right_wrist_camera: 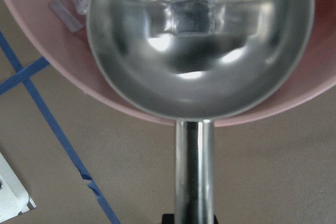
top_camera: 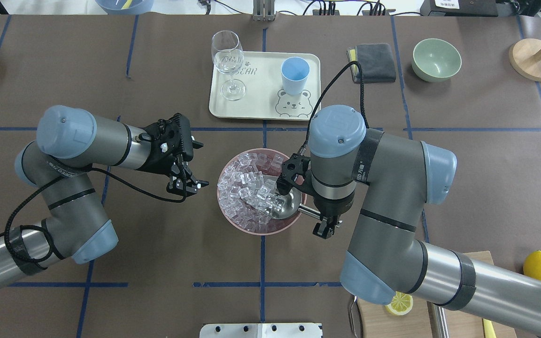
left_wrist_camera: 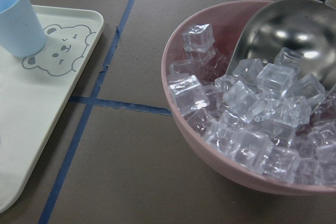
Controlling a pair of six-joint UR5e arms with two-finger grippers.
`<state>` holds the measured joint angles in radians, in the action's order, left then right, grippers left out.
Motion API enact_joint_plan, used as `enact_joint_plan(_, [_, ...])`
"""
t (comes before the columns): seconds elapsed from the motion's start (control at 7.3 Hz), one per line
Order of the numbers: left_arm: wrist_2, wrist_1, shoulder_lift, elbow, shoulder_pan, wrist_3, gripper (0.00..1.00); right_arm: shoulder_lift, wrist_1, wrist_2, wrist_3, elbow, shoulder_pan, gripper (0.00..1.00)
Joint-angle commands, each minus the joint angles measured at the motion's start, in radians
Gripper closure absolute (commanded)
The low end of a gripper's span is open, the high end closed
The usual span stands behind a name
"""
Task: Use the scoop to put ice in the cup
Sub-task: 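Scoop ice cubes from the pink bowl with the right gripper's scoop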
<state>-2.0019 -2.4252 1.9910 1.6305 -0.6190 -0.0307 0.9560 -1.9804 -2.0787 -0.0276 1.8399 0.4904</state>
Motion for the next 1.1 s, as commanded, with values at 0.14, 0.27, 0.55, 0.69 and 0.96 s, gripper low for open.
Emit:
enact_joint_plan(0.14, [0.0, 0.0, 0.0, 0.002, -0.001, 0.0, 0.0, 0.035, 0.111, 0.002, -0.052, 0.015, -0.015, 1.0])
enact_joint_plan(0.27, [0.0, 0.0, 0.0, 0.002, -0.002, 0.0, 0.0, 0.061, 0.159, -0.001, -0.061, 0.016, -0.015, 1.0])
enact_joint_plan(0.55, [0.0, 0.0, 0.0, 0.002, -0.002, 0.0, 0.0, 0.063, 0.161, -0.006, -0.063, 0.053, -0.012, 1.0])
enact_joint_plan(0.69, [0.0, 0.0, 0.0, 0.002, -0.002, 0.0, 0.0, 0.063, 0.15, -0.006, -0.063, 0.064, -0.01, 1.0])
enact_joint_plan(0.96, [0.0, 0.0, 0.0, 0.002, -0.002, 0.0, 0.0, 0.063, 0.079, -0.007, -0.063, 0.123, 0.005, 1.0])
